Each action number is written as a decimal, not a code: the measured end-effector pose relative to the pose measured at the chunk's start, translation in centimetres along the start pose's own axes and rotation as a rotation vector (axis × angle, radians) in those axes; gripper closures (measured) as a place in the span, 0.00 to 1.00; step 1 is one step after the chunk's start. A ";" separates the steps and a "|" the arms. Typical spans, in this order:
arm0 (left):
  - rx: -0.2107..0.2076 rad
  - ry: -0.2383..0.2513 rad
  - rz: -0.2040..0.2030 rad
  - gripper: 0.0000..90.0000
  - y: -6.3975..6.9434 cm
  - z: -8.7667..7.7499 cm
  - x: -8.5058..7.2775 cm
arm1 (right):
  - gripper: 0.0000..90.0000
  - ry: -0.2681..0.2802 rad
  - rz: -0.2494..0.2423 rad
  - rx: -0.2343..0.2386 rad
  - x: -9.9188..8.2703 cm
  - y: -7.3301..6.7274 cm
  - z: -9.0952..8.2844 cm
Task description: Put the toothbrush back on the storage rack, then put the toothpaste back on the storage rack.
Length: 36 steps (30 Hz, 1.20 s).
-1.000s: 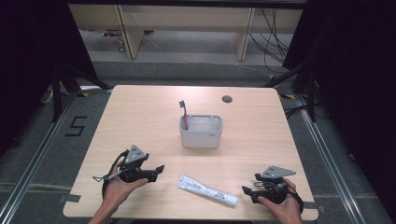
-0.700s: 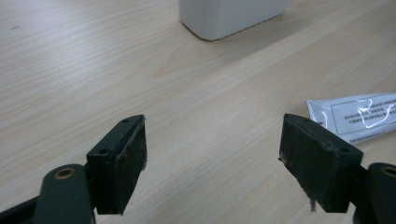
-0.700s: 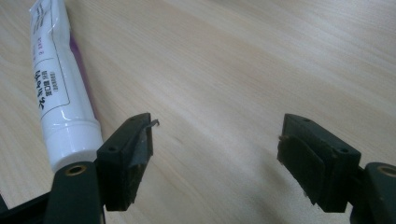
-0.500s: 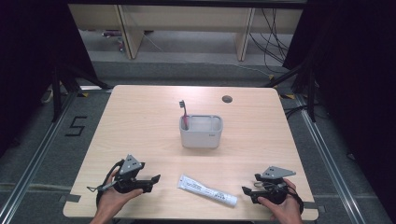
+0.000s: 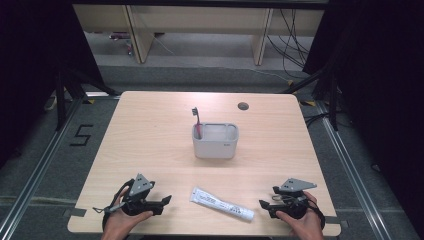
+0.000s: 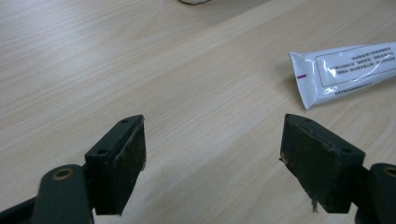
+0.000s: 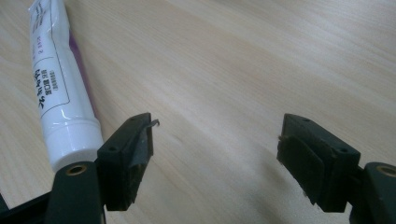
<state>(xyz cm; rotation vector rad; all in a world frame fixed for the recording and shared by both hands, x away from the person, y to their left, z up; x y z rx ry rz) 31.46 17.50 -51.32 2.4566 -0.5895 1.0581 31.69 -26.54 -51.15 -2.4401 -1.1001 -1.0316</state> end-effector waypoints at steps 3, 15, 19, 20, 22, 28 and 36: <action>-0.009 0.014 -0.006 0.25 0.4 -0.3 -0.3 | 0.30 -0.002 0.028 0.009 0.0 -0.3 0.0; -0.033 -0.007 0.020 0.24 1.5 -1.2 -1.7 | 0.30 -0.004 0.000 0.015 0.0 -0.1 0.0; -0.034 -0.024 0.023 0.24 1.6 -1.2 -2.0 | 0.30 -0.018 0.039 0.020 0.2 -0.6 -0.2; -0.038 -0.025 0.023 0.23 1.7 -1.1 -2.1 | 0.30 0.000 -0.010 0.016 0.3 -0.3 -0.1; -0.036 -0.028 0.039 0.23 1.9 -1.1 -2.3 | 0.30 -0.006 0.021 0.023 0.6 -0.8 -0.3; -0.023 -0.027 0.055 0.23 1.8 -1.2 -2.4 | 0.30 0.004 -0.081 0.038 2.4 -2.0 -0.5; -0.013 -0.053 0.068 0.23 1.5 -0.9 -2.5 | 0.31 -0.005 -0.165 0.081 4.1 -3.7 -0.3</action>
Point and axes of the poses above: each handheld gripper's, and its own axes: z roughly forward along the jaws, x roughly out of its top, y roughly to its right, the point moved 2 cm from there along z, roughly forward along the jaws, and after that the axes turned 10 degrees about -z, right-handed, at the moved point
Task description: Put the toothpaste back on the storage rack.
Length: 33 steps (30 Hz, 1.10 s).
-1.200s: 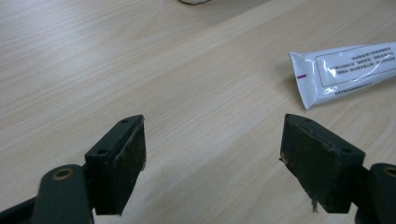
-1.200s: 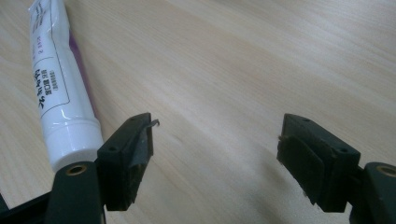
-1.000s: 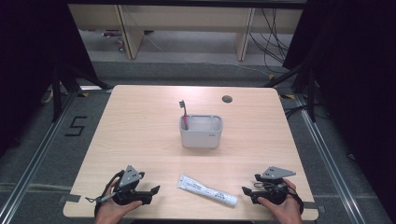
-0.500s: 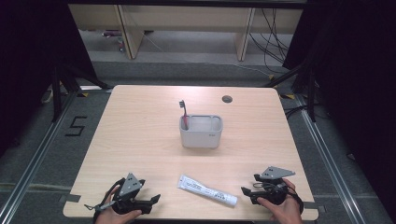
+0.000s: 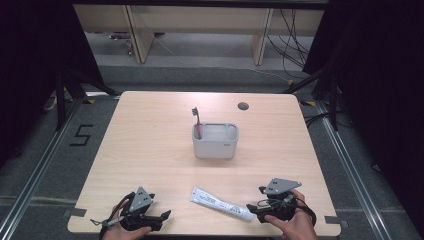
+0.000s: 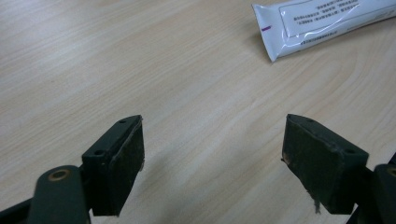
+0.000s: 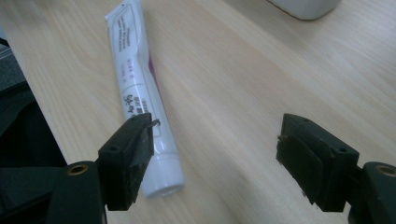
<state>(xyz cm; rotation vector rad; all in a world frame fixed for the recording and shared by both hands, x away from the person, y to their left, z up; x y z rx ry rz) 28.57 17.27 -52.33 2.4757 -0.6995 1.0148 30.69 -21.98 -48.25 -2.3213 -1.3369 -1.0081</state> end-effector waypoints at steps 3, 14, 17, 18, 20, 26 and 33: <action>-0.005 0.011 -0.012 0.23 0.1 0.1 0.0 | 0.32 -0.012 -0.027 0.025 0.7 -0.4 0.1; -0.008 0.028 -0.033 0.23 0.2 0.2 0.0 | 0.37 -0.068 -0.122 0.089 2.6 -1.3 1.1; -0.006 0.021 -0.026 0.23 0.1 0.1 0.0 | 0.38 -0.109 -0.140 0.115 3.3 -1.8 1.7; -0.003 0.020 -0.023 0.23 0.1 0.1 0.1 | 0.38 -0.119 -0.133 0.114 3.4 -1.9 1.9; -0.004 0.024 -0.026 0.23 0.1 0.2 0.0 | 0.39 -0.140 -0.155 0.139 3.8 -2.2 2.3; 0.001 0.017 -0.008 0.23 0.1 0.1 0.0 | 0.41 -0.173 -0.190 0.153 4.6 -2.5 3.2; -0.008 0.018 -0.016 0.23 0.2 0.2 0.0 | 0.44 -0.203 -0.217 0.164 5.3 -2.6 3.9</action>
Point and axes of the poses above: each handheld gripper's, and its own axes: z roughly forward along the jaws, x roughly out of its top, y roughly to its right, the point moved 2 cm from there along z, roughly forward along the jaws, and after that the axes turned 10 degrees about -z, right-handed, at the moved point
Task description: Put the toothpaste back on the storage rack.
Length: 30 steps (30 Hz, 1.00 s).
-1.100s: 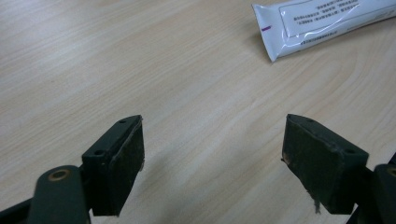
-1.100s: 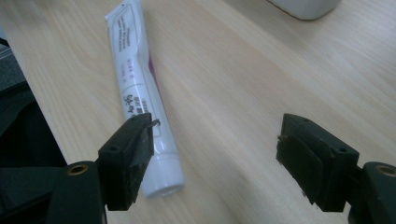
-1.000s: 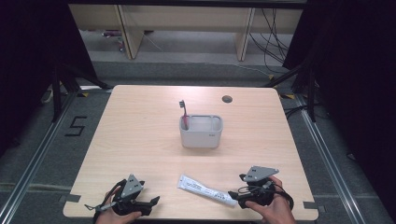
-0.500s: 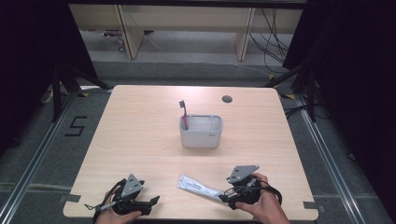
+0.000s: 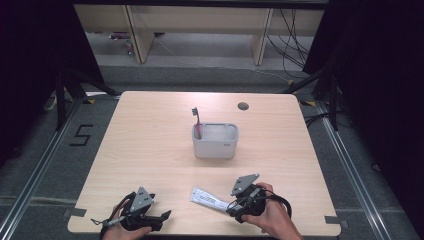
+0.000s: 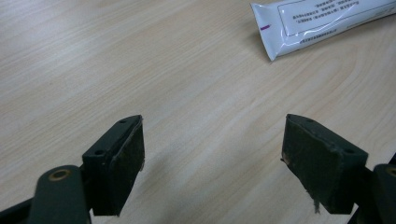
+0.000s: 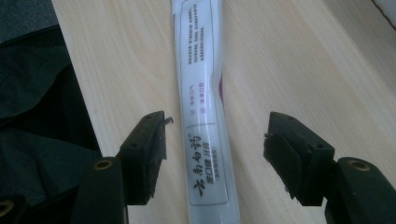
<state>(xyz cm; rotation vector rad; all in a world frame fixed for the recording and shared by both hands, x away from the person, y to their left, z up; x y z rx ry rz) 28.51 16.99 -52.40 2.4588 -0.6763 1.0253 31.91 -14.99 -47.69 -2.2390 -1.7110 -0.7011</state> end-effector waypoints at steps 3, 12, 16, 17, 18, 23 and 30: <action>0.001 0.000 0.001 0.23 -0.1 0.0 0.0 | 0.47 -0.022 -0.003 0.014 0.4 -0.1 0.2; -0.004 0.005 -0.004 0.23 0.1 0.0 0.0 | 0.52 -0.080 -0.041 0.036 1.7 -0.4 1.0; -0.004 0.003 0.003 0.23 0.1 0.1 0.0 | 0.53 -0.095 -0.047 0.045 1.9 -0.4 1.3; -0.004 0.002 0.004 0.23 0.0 0.0 0.0 | 0.54 -0.100 -0.043 0.048 1.9 -0.4 1.3; -0.004 0.005 -0.003 0.23 0.1 0.1 0.0 | 0.54 -0.106 -0.046 0.047 1.9 -0.4 1.4; 0.000 -0.006 0.011 0.23 0.1 0.0 0.0 | 0.55 -0.131 -0.045 0.059 2.1 -0.5 1.7; -0.008 0.006 0.004 0.23 0.2 0.1 0.0 | 0.59 -0.187 -0.060 0.075 2.6 -0.4 2.6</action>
Point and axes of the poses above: each handheld gripper's, and its own axes: z roughly forward along the jaws, x roughly out of its top, y roughly to its right, the point moved 2 cm from there along z, roughly forward along the jaws, and after that the axes turned 10 degrees about -z, right-handed, at the moved point
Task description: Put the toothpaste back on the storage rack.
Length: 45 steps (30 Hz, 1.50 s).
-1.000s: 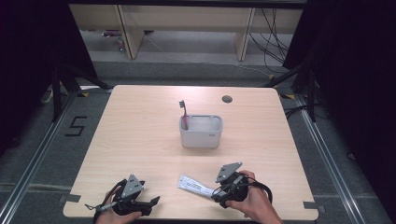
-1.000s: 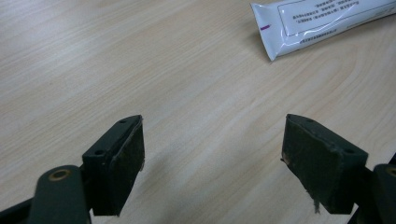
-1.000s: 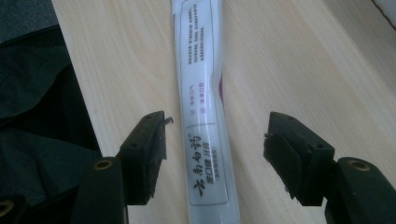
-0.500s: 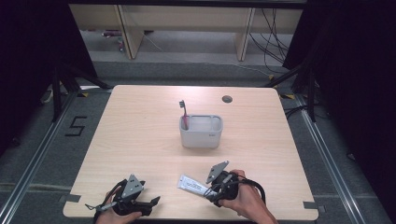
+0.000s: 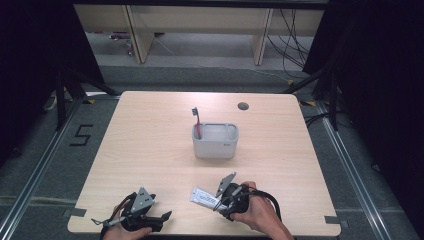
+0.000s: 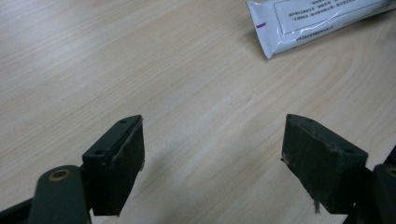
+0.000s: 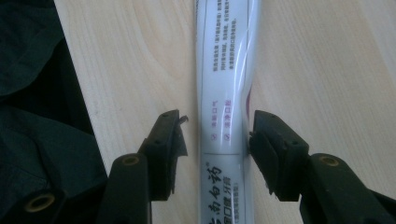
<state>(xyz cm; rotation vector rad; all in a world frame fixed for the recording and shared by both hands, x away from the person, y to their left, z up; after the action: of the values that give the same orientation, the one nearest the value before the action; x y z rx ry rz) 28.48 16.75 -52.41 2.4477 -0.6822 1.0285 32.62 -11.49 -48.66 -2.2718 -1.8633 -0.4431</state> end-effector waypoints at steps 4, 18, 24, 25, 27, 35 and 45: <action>0.002 -0.005 -0.001 0.23 0.0 -0.1 -0.1 | 0.62 -0.030 -0.011 0.005 0.2 0.3 0.4; 0.006 -0.012 0.010 0.23 -0.1 0.0 -0.1 | 0.68 -0.093 -0.023 -0.005 0.9 0.4 1.1; 0.005 -0.010 0.010 0.23 0.0 0.0 -0.1 | 0.69 -0.121 -0.063 -0.020 1.0 0.7 1.3; 0.001 -0.008 0.006 0.23 0.1 0.0 -0.1 | 0.69 -0.121 -0.060 -0.018 1.1 0.7 1.3; 0.004 -0.007 0.005 0.23 0.1 0.0 -0.1 | 0.69 -0.148 -0.052 -0.023 1.1 0.7 1.3; 0.011 -0.022 0.023 0.23 0.0 -0.1 -0.1 | 0.70 -0.183 -0.062 -0.015 1.4 0.7 1.3; 0.002 -0.014 0.023 0.23 0.2 -0.1 -0.1 | 0.71 -0.214 -0.066 -0.031 1.7 0.6 1.5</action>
<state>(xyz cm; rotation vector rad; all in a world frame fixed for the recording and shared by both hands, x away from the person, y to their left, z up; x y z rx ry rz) 28.30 16.71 -52.37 2.4565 -0.7162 1.0214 33.65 -9.58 -49.51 -2.3653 -2.0498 -0.2474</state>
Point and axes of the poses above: each handheld gripper's, and its own axes: z roughly forward along the jaws, x roughly out of its top, y roughly to its right, the point moved 2 cm from there along z, roughly forward along the jaws, and after that the axes turned 10 degrees about -z, right-handed, at the moved point
